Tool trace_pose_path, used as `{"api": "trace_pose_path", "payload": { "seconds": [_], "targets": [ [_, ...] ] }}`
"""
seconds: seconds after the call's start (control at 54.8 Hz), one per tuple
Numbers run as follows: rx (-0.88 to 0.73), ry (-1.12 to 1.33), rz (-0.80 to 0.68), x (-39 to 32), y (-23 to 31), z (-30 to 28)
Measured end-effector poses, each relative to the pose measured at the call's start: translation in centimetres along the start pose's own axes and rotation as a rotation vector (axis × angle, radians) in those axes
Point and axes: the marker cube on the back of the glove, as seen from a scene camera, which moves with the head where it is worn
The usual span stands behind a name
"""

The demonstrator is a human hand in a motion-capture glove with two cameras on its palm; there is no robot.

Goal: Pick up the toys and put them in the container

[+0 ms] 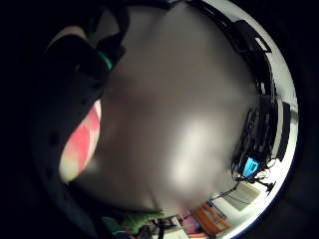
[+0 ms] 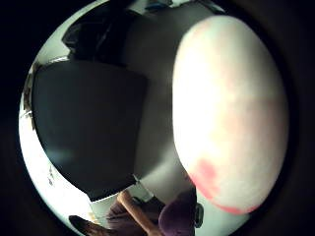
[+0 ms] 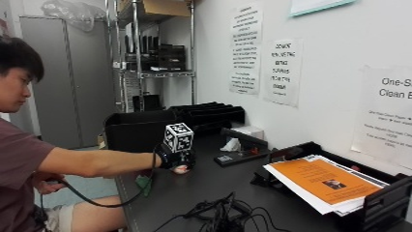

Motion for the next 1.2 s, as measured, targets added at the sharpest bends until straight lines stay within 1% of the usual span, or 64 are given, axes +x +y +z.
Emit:
{"api": "trace_pose_path", "payload": {
  "seconds": [0.055, 0.201, 0.31, 0.438, 0.639, 0.803, 1.004, 1.205],
  "targets": [
    [0.002, -0.009, 0.009, -0.2, -0.1, -0.4],
    [-0.080, -0.113, 0.019, -1.4, 0.7, -2.1],
    [-0.070, -0.035, 0.017, -2.6, 1.0, -4.7],
    [-0.019, 0.029, 0.010, -3.5, 1.6, -10.3],
    [0.081, 0.069, -0.056, -8.0, 2.8, -20.8],
    [0.159, 0.093, -0.122, -12.4, 4.2, -26.6],
    [0.169, 0.128, -0.182, -18.0, 4.7, -28.7],
    [0.129, 0.120, -0.264, -25.7, 4.2, -27.2]
  ]
}}
